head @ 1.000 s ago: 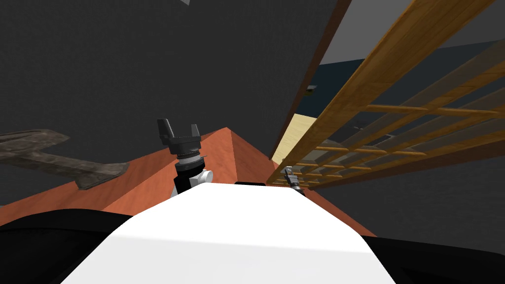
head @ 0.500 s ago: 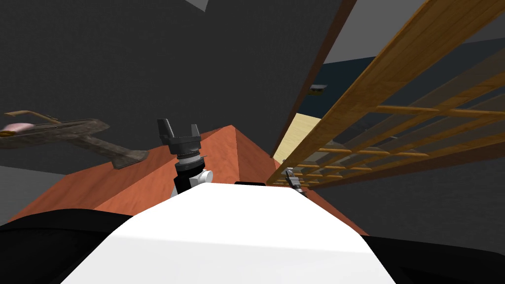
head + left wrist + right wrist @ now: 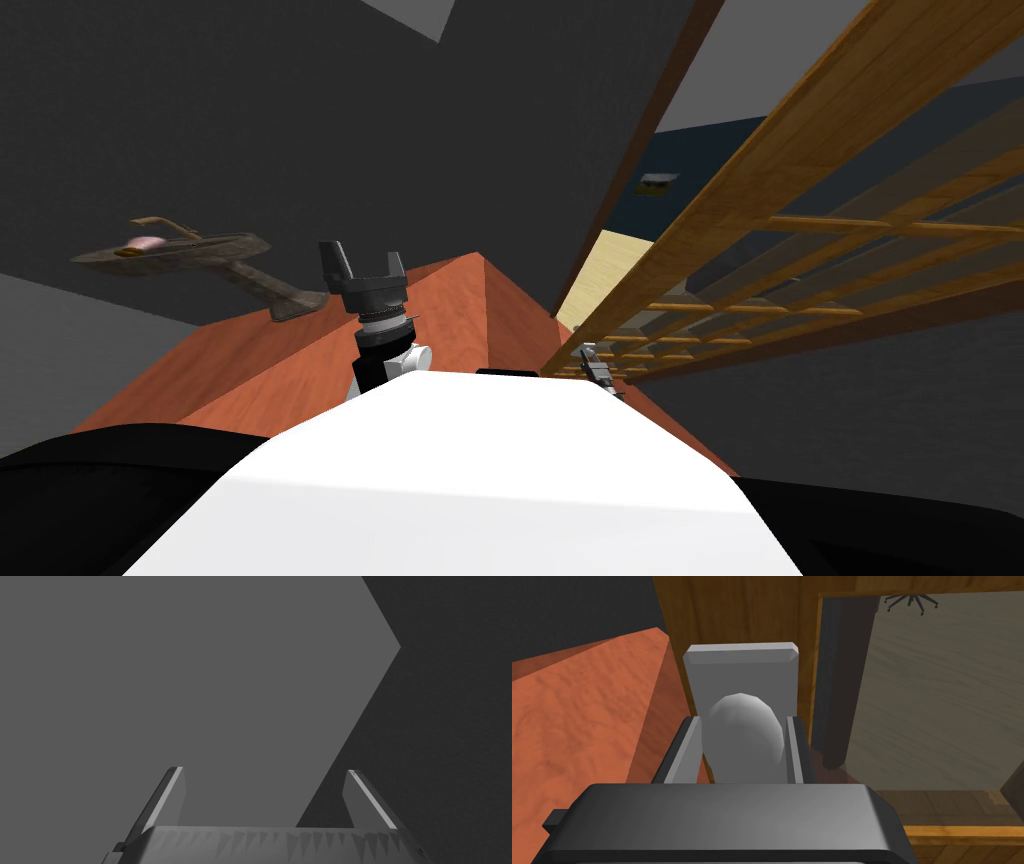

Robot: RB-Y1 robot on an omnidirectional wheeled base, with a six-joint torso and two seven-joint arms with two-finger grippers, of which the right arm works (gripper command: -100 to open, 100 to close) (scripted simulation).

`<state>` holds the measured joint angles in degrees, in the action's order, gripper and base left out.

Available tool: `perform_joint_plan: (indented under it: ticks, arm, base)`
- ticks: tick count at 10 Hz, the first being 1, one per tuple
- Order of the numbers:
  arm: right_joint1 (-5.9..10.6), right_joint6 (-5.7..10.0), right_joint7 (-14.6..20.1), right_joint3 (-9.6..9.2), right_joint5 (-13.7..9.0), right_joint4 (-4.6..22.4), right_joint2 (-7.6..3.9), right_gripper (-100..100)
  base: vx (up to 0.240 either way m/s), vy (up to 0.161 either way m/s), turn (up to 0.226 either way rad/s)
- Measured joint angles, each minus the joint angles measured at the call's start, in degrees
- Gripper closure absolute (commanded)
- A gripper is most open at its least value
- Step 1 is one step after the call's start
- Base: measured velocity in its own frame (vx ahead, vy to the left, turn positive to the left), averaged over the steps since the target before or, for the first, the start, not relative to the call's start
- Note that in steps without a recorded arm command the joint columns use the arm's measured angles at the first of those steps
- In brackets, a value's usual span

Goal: Pull the door open

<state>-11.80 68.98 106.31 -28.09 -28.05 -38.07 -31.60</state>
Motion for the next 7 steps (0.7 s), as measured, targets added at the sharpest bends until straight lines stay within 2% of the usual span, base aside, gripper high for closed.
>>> perform_joint_plan:
  ticks: [3, 4, 7]
  arm:
    - [-0.05, 0.96, 0.5, -0.34, 0.3, 0.3, -0.27, 100]
    - [0.26, 1.74, 0.9, -0.48, 0.5, 1.4, -0.22, 100]
    - [-0.01, 3.06, 1.5, -0.95, 0.9, 2.3, -0.43, 100]
  base:
    - [-0.186, -0.052, 0.128]
    - [-0.205, -0.063, 0.163]
    - [-0.209, -0.059, 0.152]
